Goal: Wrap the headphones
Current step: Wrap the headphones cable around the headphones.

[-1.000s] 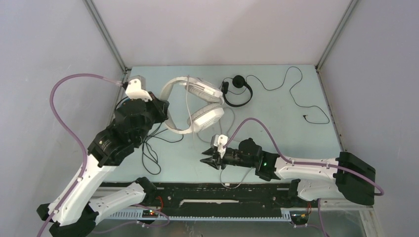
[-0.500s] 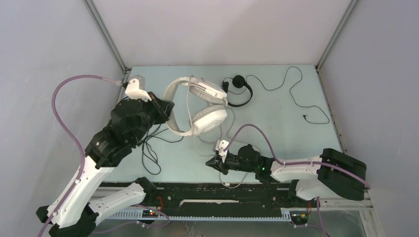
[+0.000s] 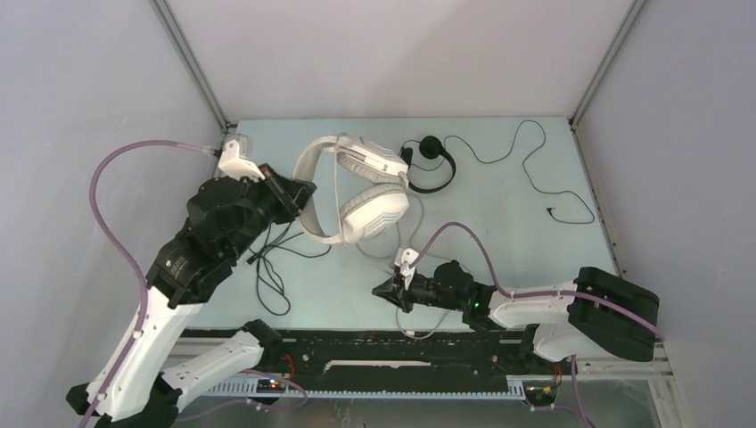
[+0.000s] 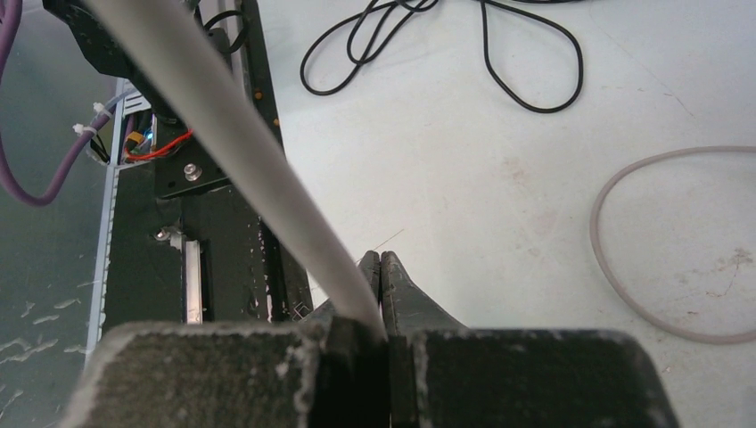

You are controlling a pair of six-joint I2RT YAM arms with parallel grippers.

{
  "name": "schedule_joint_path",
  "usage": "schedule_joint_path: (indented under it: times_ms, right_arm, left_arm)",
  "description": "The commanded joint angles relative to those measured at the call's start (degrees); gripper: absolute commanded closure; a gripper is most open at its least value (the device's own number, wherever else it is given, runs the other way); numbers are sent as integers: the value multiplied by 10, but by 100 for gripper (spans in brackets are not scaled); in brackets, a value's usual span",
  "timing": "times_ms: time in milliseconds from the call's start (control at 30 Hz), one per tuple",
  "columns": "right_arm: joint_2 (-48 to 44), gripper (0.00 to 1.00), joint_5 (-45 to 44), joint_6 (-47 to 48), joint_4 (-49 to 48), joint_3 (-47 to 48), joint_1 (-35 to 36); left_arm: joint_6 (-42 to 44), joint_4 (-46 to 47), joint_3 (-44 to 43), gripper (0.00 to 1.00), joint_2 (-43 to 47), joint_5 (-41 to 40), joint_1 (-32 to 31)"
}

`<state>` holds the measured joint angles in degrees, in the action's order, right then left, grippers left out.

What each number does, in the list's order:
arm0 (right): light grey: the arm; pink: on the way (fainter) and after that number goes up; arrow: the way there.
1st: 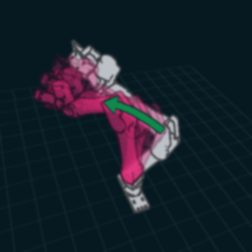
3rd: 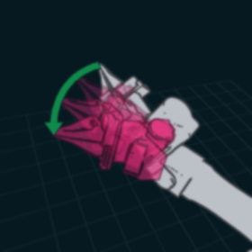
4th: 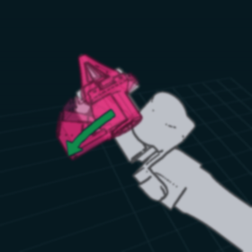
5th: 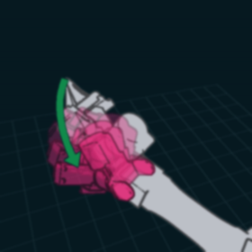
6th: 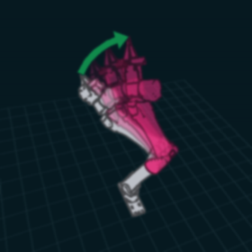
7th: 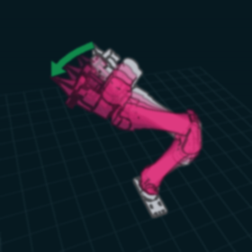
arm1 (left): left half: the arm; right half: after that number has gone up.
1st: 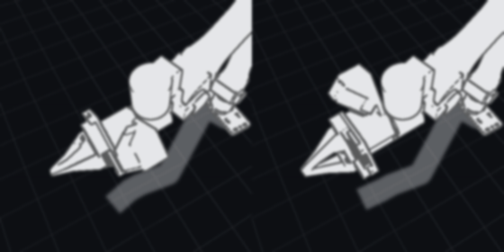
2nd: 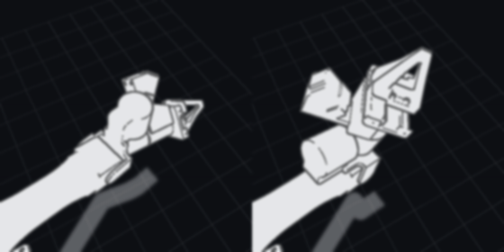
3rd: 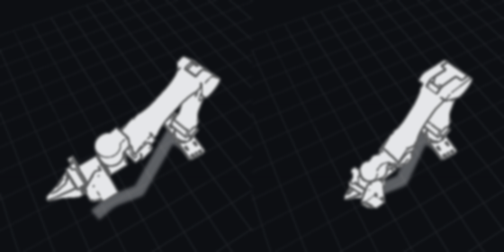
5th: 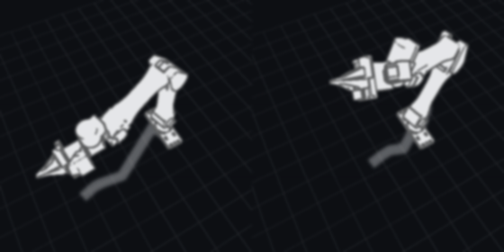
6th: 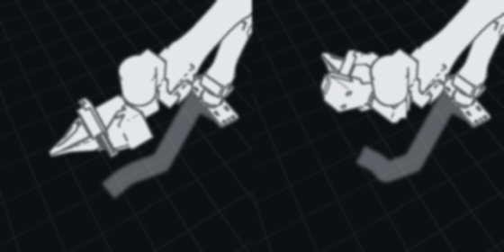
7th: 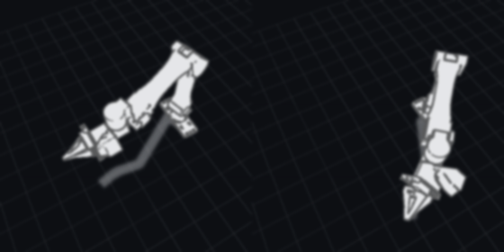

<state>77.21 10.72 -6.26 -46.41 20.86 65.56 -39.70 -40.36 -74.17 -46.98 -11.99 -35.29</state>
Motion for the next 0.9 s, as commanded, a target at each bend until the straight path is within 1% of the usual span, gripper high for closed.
schedule_joint_path:
  times_ms: [0, 133, 233, 300, 333, 367, 400, 433, 633, 867]
  right_arm:
    - [2, 100, 5, -14, -28, -12, -12]
    - [5, 99, 18, -26, -33, -13, -21]
    - [12, 90, 21, -31, -35, -10, -21]
    - [20, 89, 26, -34, -37, -8, -20]
    - [25, 89, 28, -36, -39, -8, -20]
    - [29, 92, 29, -38, -41, -8, -20]
    - [32, 98, 32, -39, -43, -8, -21]
    - [36, 100, 35, -40, -45, -8, -21]
    - [42, 100, 15, -43, -38, -8, -30]
    - [18, 100, 35, -61, -19, -10, -81]
  left_arm:
    - [-59, 92, -31, 100, 24, 67, 22]
    - [-79, 112, -23, 100, 18, 135, 40]
    - [-86, 118, -17, 100, 15, 154, 43]
    - [-89, 122, -13, 100, 15, 155, 45]
    - [-90, 124, -11, 100, 15, 157, 46]
    - [-91, 126, -10, 100, 16, 159, 47]
    - [-92, 127, -10, 100, 16, 161, 48]
    - [-92, 129, -9, 100, 15, 163, 49]
    - [-82, 131, -13, 100, 14, 195, 57]
    - [-21, 123, -15, 100, 3, 304, 65]
